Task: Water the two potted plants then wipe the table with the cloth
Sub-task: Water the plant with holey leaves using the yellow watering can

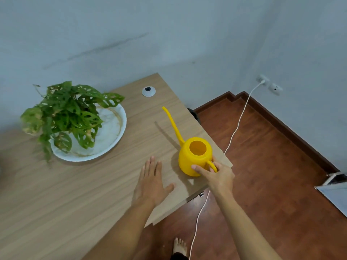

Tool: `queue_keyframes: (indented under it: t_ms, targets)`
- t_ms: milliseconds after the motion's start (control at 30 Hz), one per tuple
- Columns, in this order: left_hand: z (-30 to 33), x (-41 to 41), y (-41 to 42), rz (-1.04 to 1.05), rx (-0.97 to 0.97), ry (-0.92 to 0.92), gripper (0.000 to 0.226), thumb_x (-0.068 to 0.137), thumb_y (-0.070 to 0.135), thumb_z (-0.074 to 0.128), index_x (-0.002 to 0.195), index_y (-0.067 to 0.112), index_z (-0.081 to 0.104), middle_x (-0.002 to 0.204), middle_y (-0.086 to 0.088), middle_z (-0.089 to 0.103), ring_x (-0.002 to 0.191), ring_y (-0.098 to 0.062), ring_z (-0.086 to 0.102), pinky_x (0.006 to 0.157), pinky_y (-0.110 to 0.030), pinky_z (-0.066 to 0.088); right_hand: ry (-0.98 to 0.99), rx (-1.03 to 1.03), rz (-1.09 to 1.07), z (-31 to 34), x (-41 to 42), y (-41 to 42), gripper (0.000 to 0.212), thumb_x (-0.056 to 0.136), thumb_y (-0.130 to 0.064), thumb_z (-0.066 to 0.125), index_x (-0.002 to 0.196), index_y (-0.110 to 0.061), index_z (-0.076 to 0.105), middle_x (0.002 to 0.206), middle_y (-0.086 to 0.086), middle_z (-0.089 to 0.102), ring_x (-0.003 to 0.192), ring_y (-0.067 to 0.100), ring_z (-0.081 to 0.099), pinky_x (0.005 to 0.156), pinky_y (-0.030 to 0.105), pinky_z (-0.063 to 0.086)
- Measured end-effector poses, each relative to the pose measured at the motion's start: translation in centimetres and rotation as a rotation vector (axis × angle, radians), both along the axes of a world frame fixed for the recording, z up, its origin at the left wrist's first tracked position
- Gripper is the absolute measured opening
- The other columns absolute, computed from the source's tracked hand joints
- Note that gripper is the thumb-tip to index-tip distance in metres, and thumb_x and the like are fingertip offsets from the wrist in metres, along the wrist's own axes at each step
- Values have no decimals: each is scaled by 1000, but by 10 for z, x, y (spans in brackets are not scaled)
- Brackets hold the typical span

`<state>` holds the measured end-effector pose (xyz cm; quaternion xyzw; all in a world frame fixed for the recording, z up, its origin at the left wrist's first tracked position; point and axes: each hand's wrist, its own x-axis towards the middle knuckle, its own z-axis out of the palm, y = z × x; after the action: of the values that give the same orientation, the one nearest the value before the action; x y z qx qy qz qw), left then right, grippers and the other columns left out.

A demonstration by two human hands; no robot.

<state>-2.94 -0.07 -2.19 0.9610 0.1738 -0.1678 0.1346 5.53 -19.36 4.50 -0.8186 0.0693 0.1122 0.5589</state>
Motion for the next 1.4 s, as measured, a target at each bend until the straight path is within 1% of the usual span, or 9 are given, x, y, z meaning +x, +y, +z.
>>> queue_keyframes:
  t_ms: [100, 267, 533, 700, 867, 1033, 1133, 1267, 1400]
  targets:
    - [10, -18, 12, 70, 7, -7, 104, 82, 75, 34, 160, 13, 2, 167, -11, -15, 154, -24, -17, 124, -38, -9, -11, -6, 11, 11, -9, 4, 67, 46, -56, 92, 70, 1, 68, 70, 17, 63, 54, 11, 50, 60, 26, 46]
    - [23, -55, 37, 203, 7, -4, 98, 92, 68, 46, 160, 13, 2, 167, -11, -13, 154, -25, -14, 125, -40, -7, -25, 1, 87, 33, -25, 18, 34, 58, -36, 95, 61, -16, 67, 62, -3, 60, 50, -2, 54, 53, 13, 42]
    - [37, -105, 86, 339, -7, -13, 95, 94, 67, 44, 160, 12, 3, 168, -13, -11, 155, -26, -13, 124, -39, -8, -106, 47, 148, 82, -65, 74, 26, 61, -21, 94, 70, -13, 71, 54, -2, 56, 47, -5, 51, 49, 5, 40]
    - [39, -126, 122, 385, -26, -63, 93, 93, 65, 49, 159, 13, 10, 169, -11, -6, 155, -26, -6, 124, -39, -4, -164, 80, 200, 110, -91, 110, 29, 59, -24, 95, 69, -32, 69, 44, -13, 49, 47, 1, 46, 47, 6, 39]
    - [33, -145, 158, 381, -60, -37, 97, 92, 64, 50, 160, 11, 6, 168, -11, -11, 155, -27, -10, 124, -39, -7, -196, -70, 164, 119, -115, 140, 45, 52, -36, 97, 73, -5, 72, 55, 3, 44, 55, 13, 40, 52, 26, 39]
    - [26, -155, 192, 368, -26, 14, 115, 82, 80, 39, 158, 7, -6, 165, -15, -20, 152, -29, -21, 118, -38, -19, -239, -172, 142, 138, -143, 166, 41, 52, -37, 96, 69, -8, 72, 53, 15, 51, 54, 18, 46, 50, 25, 39]
    - [21, -165, 206, 349, -51, 17, 129, 59, 87, 8, 156, 5, -14, 163, -15, -27, 147, -24, -34, 102, -32, -38, -254, -177, 122, 149, -152, 178, 39, 52, -41, 94, 57, -15, 67, 43, -6, 43, 50, 10, 46, 52, 28, 39]
    - [2, -183, 210, 356, -107, -19, 130, 68, 96, 26, 158, 6, 0, 167, -12, -5, 148, -14, -30, 119, -34, -19, -315, -220, 116, 165, -157, 192, 45, 52, -47, 93, 48, -21, 56, 42, -9, 41, 53, 8, 47, 50, 30, 36]
    - [-3, -185, 208, 360, -102, -1, 140, 59, 104, 27, 153, 11, -20, 162, -4, -29, 141, -11, -42, 120, -40, -18, -362, -266, 117, 176, -155, 203, 49, 53, -48, 93, 48, -19, 53, 42, -5, 37, 53, 9, 46, 46, 21, 32]
